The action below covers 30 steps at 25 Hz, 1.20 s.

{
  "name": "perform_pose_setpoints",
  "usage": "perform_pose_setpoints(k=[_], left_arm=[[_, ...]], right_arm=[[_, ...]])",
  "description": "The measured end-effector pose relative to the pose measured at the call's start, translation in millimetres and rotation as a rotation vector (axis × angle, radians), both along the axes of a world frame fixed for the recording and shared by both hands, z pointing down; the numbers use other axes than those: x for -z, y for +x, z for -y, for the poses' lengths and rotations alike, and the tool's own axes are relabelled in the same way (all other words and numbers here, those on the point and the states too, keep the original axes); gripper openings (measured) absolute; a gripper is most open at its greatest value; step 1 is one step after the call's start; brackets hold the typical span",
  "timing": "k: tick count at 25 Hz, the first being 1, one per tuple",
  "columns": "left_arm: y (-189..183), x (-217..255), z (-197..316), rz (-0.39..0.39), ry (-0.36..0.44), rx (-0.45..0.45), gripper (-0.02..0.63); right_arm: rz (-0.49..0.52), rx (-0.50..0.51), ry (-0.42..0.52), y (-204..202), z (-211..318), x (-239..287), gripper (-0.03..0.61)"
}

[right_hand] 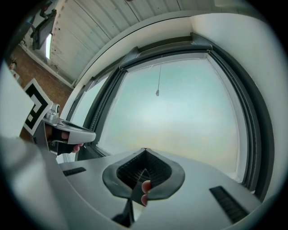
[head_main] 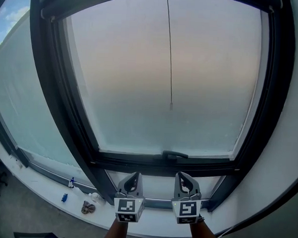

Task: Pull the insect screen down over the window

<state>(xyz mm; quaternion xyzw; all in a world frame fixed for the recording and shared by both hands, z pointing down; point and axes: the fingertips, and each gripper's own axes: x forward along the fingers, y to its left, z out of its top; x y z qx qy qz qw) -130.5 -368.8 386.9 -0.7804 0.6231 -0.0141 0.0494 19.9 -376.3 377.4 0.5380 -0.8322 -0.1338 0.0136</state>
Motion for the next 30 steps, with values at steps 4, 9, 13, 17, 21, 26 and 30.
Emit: perform_pose_setpoints(k=[4, 9, 13, 17, 21, 26, 30], left_arm=[[-18, 22, 23, 0.001, 0.010, 0.008, 0.003], [-33, 62, 50, 0.127, 0.078, 0.023, 0.003], [-23, 92, 57, 0.217, 0.159, -0.001, 0.003], [-3, 117, 74, 0.422, 0.265, 0.044, 0.003], [17, 140, 92, 0.617, 0.316, 0.059, 0.003], [25, 193, 104, 0.745, 0.395, 0.042, 0.003], [24, 257, 104, 0.950, 0.517, 0.167, 0.003]], right_arm=[[-0.011, -0.004, 0.112, -7, 12, 31, 0.003], [-0.109, -0.071, 0.182, 11, 28, 69, 0.003], [-0.284, -0.193, 0.284, 26, 42, 100, 0.003], [-0.403, -0.255, 0.373, 40, 62, 136, 0.003], [-0.480, -0.293, 0.443, 44, 69, 170, 0.003], [-0.577, -0.325, 0.519, 40, 68, 217, 0.003], [-0.659, -0.356, 0.607, 36, 69, 262, 0.003]])
